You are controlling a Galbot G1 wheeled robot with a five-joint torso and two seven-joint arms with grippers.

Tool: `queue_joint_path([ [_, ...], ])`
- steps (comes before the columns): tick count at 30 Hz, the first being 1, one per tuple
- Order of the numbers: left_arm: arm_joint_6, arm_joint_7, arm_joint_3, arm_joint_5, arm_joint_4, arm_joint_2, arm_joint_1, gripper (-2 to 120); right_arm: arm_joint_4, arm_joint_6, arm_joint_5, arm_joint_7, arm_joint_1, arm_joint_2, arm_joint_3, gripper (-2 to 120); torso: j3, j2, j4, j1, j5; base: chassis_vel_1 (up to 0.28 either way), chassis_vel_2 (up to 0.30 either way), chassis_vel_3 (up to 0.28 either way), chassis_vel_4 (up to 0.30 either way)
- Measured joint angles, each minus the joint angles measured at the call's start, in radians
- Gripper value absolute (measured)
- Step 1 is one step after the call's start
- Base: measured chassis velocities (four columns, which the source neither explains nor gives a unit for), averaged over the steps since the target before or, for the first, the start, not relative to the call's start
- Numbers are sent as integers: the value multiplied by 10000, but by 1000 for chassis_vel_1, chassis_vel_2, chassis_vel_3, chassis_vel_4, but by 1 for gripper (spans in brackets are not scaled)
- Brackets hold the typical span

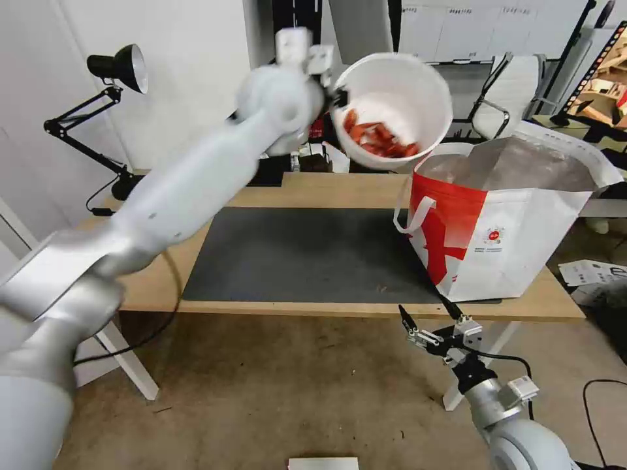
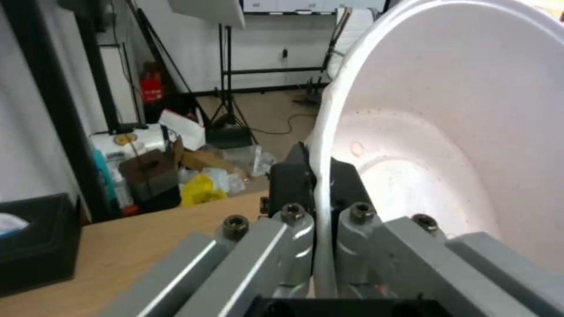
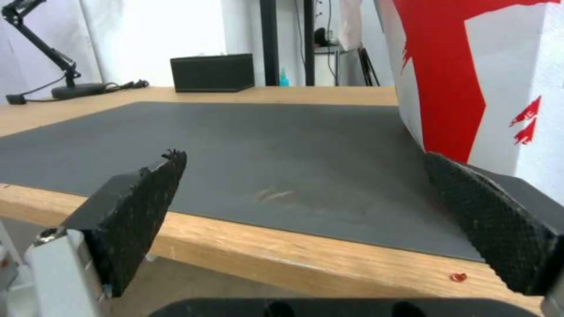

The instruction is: Pick up the trash from the table and place it into the takeout bag.

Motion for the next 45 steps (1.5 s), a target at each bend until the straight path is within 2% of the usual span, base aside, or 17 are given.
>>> queue_joint_path([
  [1,18,5,50,127,355,-401,-122,0,0,0,0,0,0,0,0,100,0,0,0,0,0,0,0,0,0],
  [2,18,5,50,127,355,-401,-122,0,0,0,0,0,0,0,0,100,0,0,0,0,0,0,0,0,0],
  [5,192,340,187,856,1298,-1425,-288,0,0,0,0,0,0,0,0,100,-1,1,-7,0,2,0,0,0,0],
  [9,271,731,339,1640,1581,-1951,-176,0,0,0,0,0,0,0,0,100,-2,1,-3,0,1,0,0,0,0],
  [12,266,901,624,2100,1574,-1993,-62,0,0,0,0,0,0,0,0,100,-2,1,-2,-1,-2,0,0,0,0],
  [16,-151,1282,1347,3259,1374,-1928,314,0,0,0,0,0,0,0,-1,100,-1,0,1,0,-2,0,0,0,0],
  [19,-326,1412,1577,3637,1283,-1897,446,0,0,0,0,-1,0,0,0,100,-1,0,0,-1,-2,0,0,0,0],
  [28,-627,1666,1866,4002,944,-1832,493,0,1,0,0,0,0,0,0,100,-2,1,0,-1,-3,0,0,0,0],
  [32,-704,1831,1904,4044,793,-1846,425,9,0,0,0,0,0,0,0,100,-1,1,0,-1,-4,0,0,0,0],
  [35,-845,1878,1973,4035,699,-1908,331,24,0,0,0,0,0,0,0,100,-2,1,-1,-1,-4,0,0,0,0],
  [38,-863,1885,1980,3991,663,-1924,302,29,0,0,0,0,0,0,0,100,-1,1,-1,-1,-3,0,0,0,0],
  [40,-861,1887,1970,3701,458,-1892,222,51,0,0,0,0,0,0,0,100,-2,1,-1,-1,-4,0,0,0,0],
  [41,-861,1887,1970,3701,458,-1892,222,51,0,0,0,0,0,0,0,100,-2,1,-1,-1,-4,0,0,0,0],
  [44,-836,1870,1921,3517,241,-1780,214,64,0,0,0,0,0,0,0,100,-2,1,-1,-1,-4,0,0,0,0],
  [45,-836,1870,1921,3517,241,-1780,214,64,0,0,0,0,0,0,0,100,-2,1,-1,-1,-4,0,0,0,0],
])
